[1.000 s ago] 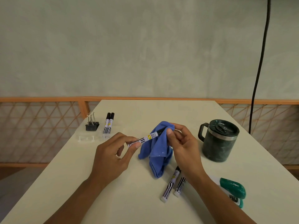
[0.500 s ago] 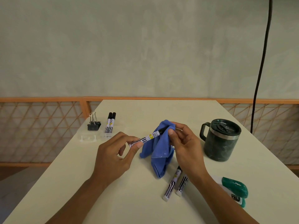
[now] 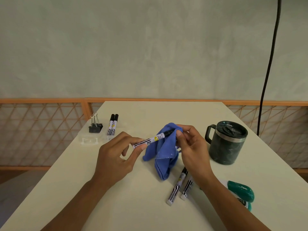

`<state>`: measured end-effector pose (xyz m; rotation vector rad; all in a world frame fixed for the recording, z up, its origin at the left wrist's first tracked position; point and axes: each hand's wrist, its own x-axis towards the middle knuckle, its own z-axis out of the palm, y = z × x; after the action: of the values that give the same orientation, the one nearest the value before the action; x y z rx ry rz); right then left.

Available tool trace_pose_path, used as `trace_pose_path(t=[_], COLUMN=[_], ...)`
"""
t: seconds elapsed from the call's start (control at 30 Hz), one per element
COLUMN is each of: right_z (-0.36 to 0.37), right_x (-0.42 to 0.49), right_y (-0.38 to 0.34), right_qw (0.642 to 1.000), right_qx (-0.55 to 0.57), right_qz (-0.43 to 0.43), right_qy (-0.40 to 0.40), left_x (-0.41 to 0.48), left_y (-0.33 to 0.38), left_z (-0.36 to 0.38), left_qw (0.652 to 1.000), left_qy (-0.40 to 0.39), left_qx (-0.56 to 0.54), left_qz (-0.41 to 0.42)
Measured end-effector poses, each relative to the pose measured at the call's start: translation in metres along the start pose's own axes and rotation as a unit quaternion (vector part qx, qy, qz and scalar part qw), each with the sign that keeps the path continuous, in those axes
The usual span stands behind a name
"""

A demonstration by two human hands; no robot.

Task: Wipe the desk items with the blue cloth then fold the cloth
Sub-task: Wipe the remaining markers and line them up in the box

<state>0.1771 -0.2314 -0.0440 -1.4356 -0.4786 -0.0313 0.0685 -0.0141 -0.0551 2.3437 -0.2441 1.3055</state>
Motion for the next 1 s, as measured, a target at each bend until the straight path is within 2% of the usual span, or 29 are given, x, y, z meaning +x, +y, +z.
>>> trace_pose_path(t=[0.17,0.43,0.6,0.73,0.83,1.0], right_z=[0.0054,0.0033,0.0014,0.0046,0.0074,0.0060], right_x=[-0.0043,0.0009,0.0015,-0.0031,-0.0026,-0.0013], right_y=[-0.0029,0.0001,0.0040,-0.0012,-0.0035,-0.0027], right_qw=[0.999,0.999,0.997,0.998,0.997,0.998], right_qx=[0.038,0.021,0.070,0.063,0.073,0.051], right_qz=[0.008,0.001,0.031,0.011,0.020,0.006], right_qy=[-0.015,0.030,0.008,-0.015,0.005,0.032], left_x=[-0.0029,-0.0021,-0.0028,-0.0049,-0.0067,-0.0085], left_y=[-0.0035,-0.0035,-0.0055,-0.0071,-0.0071,-0.0044], left_z=[-0.0015,0.0004,0.0021,0.0009,0.0021,0.0049], left_qw=[1.000,1.000,1.000,0.999,1.000,0.994], left_qy=[0.005,0.006,0.018,0.015,-0.005,-0.075], left_qx=[0.007,0.021,0.016,0.029,0.029,-0.028], left_qz=[-0.006,0.013,-0.006,-0.007,-0.003,-0.079])
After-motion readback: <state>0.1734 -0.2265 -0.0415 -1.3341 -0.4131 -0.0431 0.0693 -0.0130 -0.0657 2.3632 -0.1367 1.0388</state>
